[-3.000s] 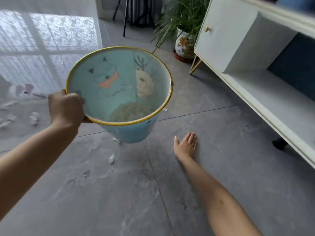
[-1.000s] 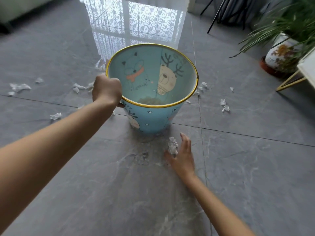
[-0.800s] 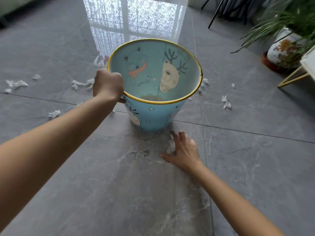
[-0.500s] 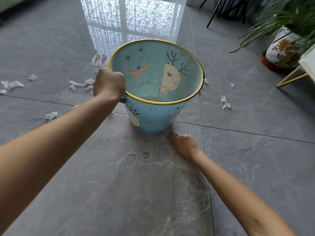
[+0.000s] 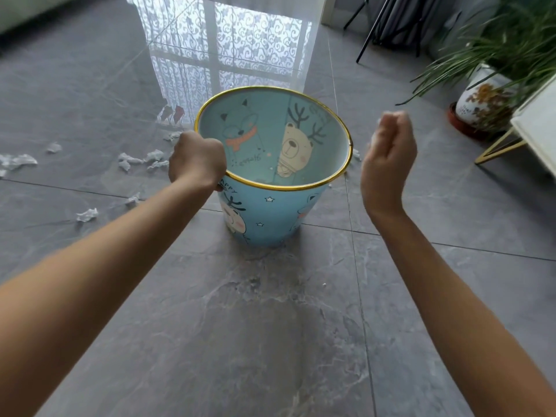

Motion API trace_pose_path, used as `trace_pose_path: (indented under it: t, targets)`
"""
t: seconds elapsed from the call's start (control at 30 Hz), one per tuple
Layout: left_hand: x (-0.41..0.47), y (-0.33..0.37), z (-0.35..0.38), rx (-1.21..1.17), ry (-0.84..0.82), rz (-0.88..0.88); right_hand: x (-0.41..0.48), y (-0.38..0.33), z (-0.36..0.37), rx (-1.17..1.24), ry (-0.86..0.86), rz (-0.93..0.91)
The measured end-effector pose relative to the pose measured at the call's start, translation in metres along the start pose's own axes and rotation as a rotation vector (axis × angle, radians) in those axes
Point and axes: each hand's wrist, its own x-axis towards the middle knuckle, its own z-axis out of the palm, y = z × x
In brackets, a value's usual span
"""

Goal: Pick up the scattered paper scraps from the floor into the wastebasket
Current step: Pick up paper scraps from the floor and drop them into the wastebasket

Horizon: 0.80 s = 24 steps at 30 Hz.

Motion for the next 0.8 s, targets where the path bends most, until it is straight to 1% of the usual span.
trace_pose_path:
  t: [0.03, 0.07, 0.1, 0.17, 0.2, 0.23, 0.27, 0.3, 0.33, 0.47, 0.5, 0.53, 0.57, 0.6, 0.63, 0.7, 0.73, 0.77, 0.8]
  targets:
    - [0.000, 0.001, -0.001, 0.014, 0.007, 0.007, 0.007, -0.010, 0.006, -0.021, -0.052, -0.074]
    - [-0.001, 0.000, 0.000, 0.027, 0.010, 0.003, 0.010, -0.015, 0.014, -0.078, -0.164, -0.129]
    - [-0.002, 0.001, -0.001, 0.036, 0.016, 0.009, 0.013, -0.021, 0.022, -0.163, -0.314, -0.146]
    - [-0.003, 0.000, -0.002, 0.043, 0.014, 0.017, 0.013, -0.024, 0.037, -0.396, -0.633, -0.083]
    - [-0.003, 0.000, -0.001, 0.030, 0.005, 0.016, 0.012, -0.023, 0.041, -0.538, -0.750, -0.065]
    - [-0.004, -0.001, 0.000, 0.017, -0.004, 0.013, 0.009, -0.021, 0.042, -0.632, -0.811, -0.097]
    - [-0.006, 0.000, -0.002, 0.014, -0.008, 0.004, 0.006, -0.020, 0.040, -0.656, -0.835, -0.112]
    - [-0.007, 0.000, -0.002, 0.019, -0.009, 0.005, 0.004, -0.020, 0.037, -0.613, -0.807, -0.109]
    - [-0.007, 0.001, -0.004, 0.031, -0.005, 0.000, 0.004, -0.024, 0.033, -0.548, -0.740, -0.081]
    - [-0.006, 0.002, -0.008, 0.043, 0.013, 0.004, -0.011, -0.017, 0.009, -0.266, -0.334, 0.023]
    - [-0.005, 0.002, -0.008, 0.042, 0.009, 0.006, -0.021, -0.013, 0.000, -0.207, -0.259, 0.072]
    - [-0.006, 0.002, -0.009, 0.040, 0.005, 0.004, -0.035, -0.006, -0.011, -0.159, -0.223, 0.142]
    - [-0.005, 0.003, -0.009, 0.041, 0.006, 0.007, -0.050, 0.003, -0.021, -0.151, -0.251, 0.227]
    - [-0.007, 0.003, -0.008, 0.036, -0.003, 0.004, -0.069, 0.014, -0.033, -0.217, -0.369, 0.312]
    - [-0.007, 0.004, -0.008, 0.035, -0.004, 0.006, -0.087, 0.027, -0.042, -0.353, -0.529, 0.370]
    - [-0.006, 0.004, -0.007, 0.037, -0.002, 0.009, -0.123, 0.056, -0.059, -0.660, -0.886, 0.401]
    - [-0.005, 0.003, -0.007, 0.031, -0.001, 0.009, -0.140, 0.067, -0.064, -0.768, -0.992, 0.394]
    - [-0.004, 0.003, -0.006, 0.026, -0.003, 0.007, -0.154, 0.074, -0.067, -0.851, -1.038, 0.374]
    - [-0.004, 0.003, -0.006, 0.029, -0.007, 0.003, -0.166, 0.080, -0.069, -0.908, -1.035, 0.322]
